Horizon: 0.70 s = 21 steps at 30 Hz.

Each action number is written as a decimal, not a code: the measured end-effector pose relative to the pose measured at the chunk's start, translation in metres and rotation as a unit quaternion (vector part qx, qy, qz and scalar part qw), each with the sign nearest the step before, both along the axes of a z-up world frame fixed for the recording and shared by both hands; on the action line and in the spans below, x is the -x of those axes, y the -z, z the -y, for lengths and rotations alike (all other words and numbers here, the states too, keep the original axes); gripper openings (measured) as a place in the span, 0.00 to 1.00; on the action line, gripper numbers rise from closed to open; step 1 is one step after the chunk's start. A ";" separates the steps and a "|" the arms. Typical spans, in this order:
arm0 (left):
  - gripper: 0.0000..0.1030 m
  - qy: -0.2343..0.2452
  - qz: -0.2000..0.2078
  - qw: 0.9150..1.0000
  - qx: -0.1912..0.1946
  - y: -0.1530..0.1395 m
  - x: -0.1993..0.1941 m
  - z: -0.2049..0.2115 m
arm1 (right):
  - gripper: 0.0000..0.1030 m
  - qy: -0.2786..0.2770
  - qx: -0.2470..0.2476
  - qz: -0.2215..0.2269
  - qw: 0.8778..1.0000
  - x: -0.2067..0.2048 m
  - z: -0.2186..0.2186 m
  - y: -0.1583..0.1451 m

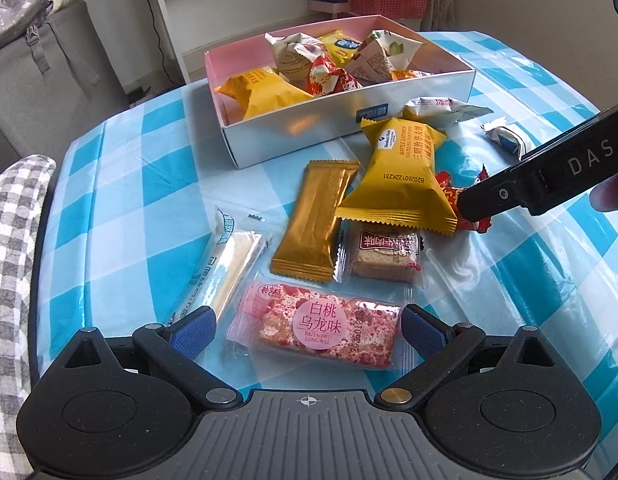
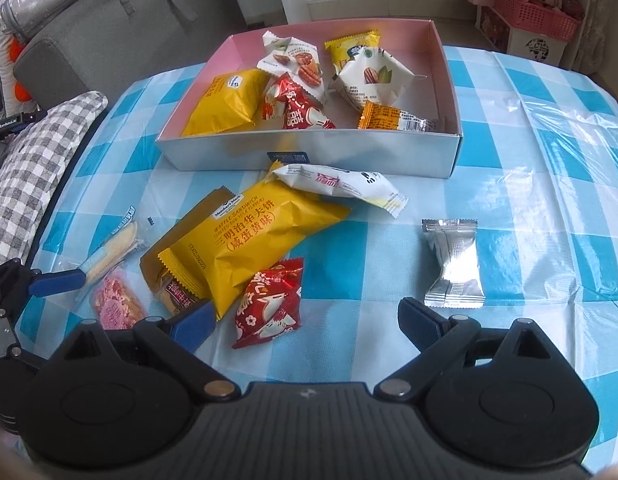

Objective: Organize snacks
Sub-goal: 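Grasp the pink peach-oolong packet with the left gripper while the right grasps a red-and-white candy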

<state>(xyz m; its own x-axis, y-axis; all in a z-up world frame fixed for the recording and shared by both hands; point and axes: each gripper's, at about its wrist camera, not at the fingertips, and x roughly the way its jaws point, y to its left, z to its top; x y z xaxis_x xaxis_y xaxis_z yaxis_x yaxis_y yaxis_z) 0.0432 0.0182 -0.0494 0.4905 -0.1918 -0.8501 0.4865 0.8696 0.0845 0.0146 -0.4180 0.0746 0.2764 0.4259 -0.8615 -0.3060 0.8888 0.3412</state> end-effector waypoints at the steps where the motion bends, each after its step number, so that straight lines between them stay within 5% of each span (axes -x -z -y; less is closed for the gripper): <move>1: 0.97 0.001 0.000 1.000 0.000 0.000 0.000 0.000 | 0.94 -0.003 0.004 0.000 1.000 0.000 -0.002 0.001; 21: 0.97 0.041 -0.011 0.999 0.000 0.000 0.003 0.002 | 0.76 -0.053 0.050 0.022 0.997 0.005 -0.034 0.005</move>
